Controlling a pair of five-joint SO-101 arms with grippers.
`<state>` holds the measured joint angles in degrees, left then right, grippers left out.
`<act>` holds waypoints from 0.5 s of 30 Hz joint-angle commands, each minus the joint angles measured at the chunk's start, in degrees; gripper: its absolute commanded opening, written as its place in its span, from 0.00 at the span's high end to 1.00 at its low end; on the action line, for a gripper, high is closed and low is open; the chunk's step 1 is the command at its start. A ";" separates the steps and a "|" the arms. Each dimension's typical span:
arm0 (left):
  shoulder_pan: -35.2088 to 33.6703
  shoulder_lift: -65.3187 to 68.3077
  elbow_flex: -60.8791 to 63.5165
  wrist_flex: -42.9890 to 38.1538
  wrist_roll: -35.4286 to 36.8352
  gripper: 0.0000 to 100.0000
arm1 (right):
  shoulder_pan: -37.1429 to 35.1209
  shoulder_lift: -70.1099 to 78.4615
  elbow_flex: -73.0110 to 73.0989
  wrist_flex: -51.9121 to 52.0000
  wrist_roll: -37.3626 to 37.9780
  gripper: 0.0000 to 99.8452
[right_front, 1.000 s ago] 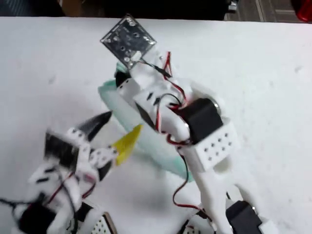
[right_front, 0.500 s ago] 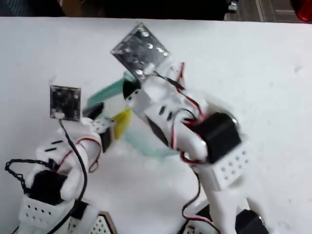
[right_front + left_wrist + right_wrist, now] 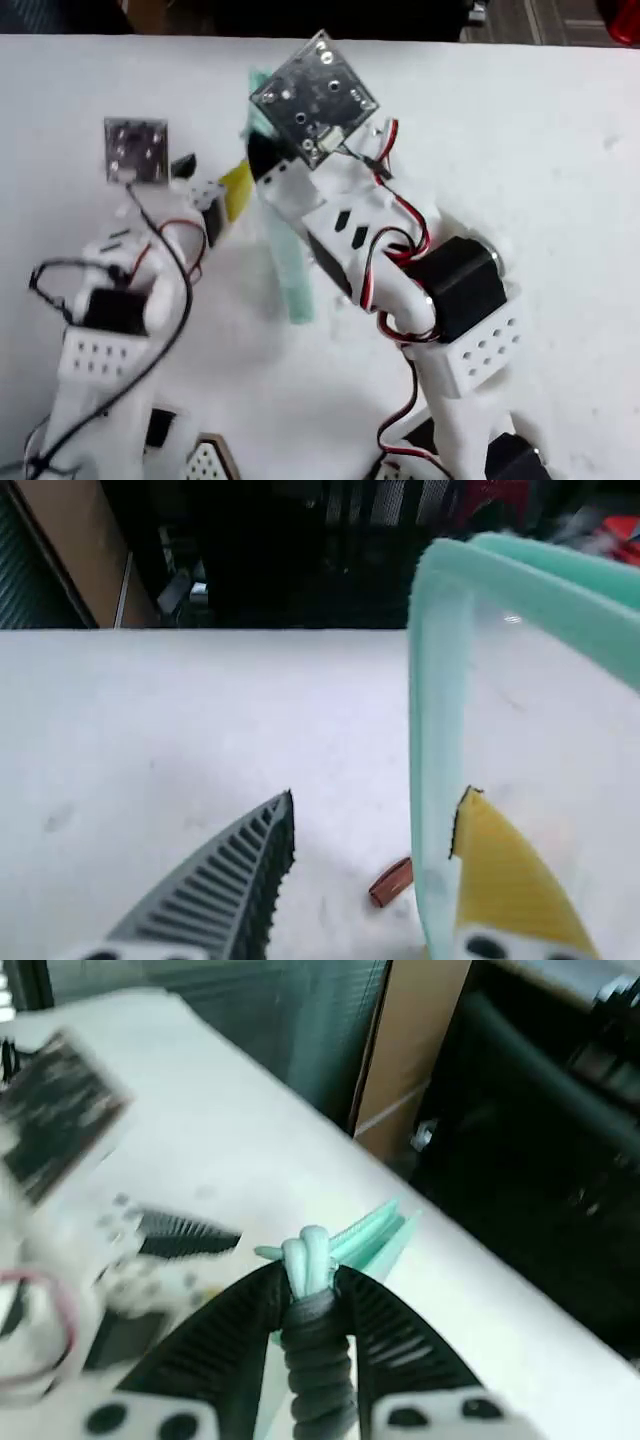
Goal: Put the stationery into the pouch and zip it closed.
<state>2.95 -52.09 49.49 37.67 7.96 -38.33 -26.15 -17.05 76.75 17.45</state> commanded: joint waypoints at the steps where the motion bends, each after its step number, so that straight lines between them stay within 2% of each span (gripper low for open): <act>1: -1.36 6.81 -5.19 -0.35 -0.35 0.73 | -0.04 -0.75 -0.44 8.40 -0.09 0.98; 8: 1.36 5.14 -3.08 0.00 -0.53 0.73 | -6.46 -0.48 -0.35 15.96 0.00 0.98; 15: 6.02 1.63 -0.97 -0.97 -0.44 0.73 | -7.34 -0.40 0.09 14.11 0.00 0.98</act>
<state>6.37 -47.08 49.14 37.67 7.96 -45.54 -26.33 -17.14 92.66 17.36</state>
